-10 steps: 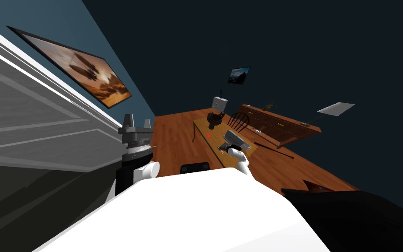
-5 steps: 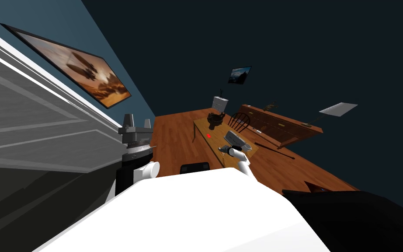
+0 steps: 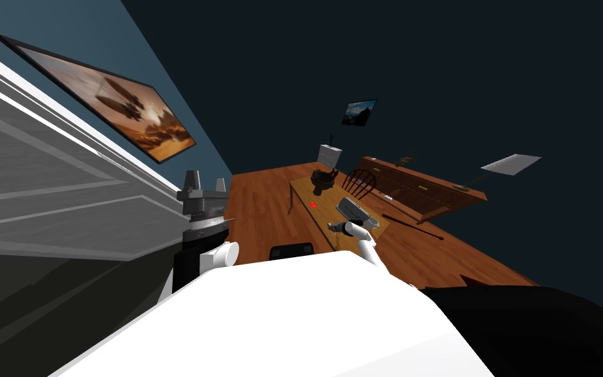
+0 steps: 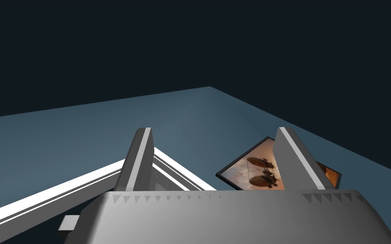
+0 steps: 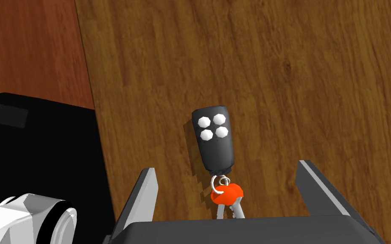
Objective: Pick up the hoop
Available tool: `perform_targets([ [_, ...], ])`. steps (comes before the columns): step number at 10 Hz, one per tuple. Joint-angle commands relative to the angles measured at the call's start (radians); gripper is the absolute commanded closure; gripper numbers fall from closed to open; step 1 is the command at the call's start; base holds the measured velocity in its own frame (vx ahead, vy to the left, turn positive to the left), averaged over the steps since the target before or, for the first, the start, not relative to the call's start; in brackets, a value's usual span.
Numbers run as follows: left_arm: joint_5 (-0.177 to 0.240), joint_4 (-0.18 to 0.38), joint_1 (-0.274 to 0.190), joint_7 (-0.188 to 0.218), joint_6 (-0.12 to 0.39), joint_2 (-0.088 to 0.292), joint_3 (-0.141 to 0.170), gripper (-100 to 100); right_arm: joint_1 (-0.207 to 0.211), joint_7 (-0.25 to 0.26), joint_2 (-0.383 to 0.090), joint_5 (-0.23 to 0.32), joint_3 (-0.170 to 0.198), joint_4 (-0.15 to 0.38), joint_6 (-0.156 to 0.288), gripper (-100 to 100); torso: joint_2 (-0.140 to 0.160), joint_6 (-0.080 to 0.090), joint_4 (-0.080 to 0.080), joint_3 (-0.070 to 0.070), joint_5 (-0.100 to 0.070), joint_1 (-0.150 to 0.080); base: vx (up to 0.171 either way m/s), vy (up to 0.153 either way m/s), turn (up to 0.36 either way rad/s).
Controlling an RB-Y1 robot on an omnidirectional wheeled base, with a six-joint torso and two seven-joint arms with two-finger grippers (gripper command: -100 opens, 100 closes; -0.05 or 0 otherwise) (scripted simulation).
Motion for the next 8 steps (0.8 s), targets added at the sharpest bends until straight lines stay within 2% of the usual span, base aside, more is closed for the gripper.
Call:
perform_targets([
  [1,0.000,0.000,0.000,0.000,0.000,0.000,0.000,0,-0.018,-0.033,-0.017,-0.020,-0.011,0.043,0.050,-100,0.000,0.000,0.000,0.000,0.000,0.000,0.047,0.012,0.002],
  [5,0.000,0.000,0.000,0.000,0.000,0.000,0.000,0,-0.042,-0.088,-0.045,-0.053,-0.027,0.117,0.130,-100,0.001,0.000,0.000,0.000,0.000,0.000,0.037,0.005,0.002],
  [6,0.000,0.000,0.000,0.000,0.000,0.000,0.000,0,-0.037,-0.078,-0.039,-0.047,-0.024,0.106,0.113,-100,0.001,0.000,0.000,0.001,0.000,0.000,0.015,0.001,0.000],
  [7,0.000,0.000,0.000,0.000,0.000,0.000,0.000,0,-0.037,-0.081,-0.039,-0.048,-0.024,0.108,0.117,0,0.002,0.000,0.000,0.001,0.000,0.000,0.000,0.000,0.000],
  [8,0.000,0.000,0.000,0.000,0.000,0.000,0.000,0,-0.041,-0.065,-0.020,-0.040,-0.022,0.136,0.088,-100,0.003,0.000,0.001,0.002,0.000,0.000,0.028,-0.018,-0.014],
])
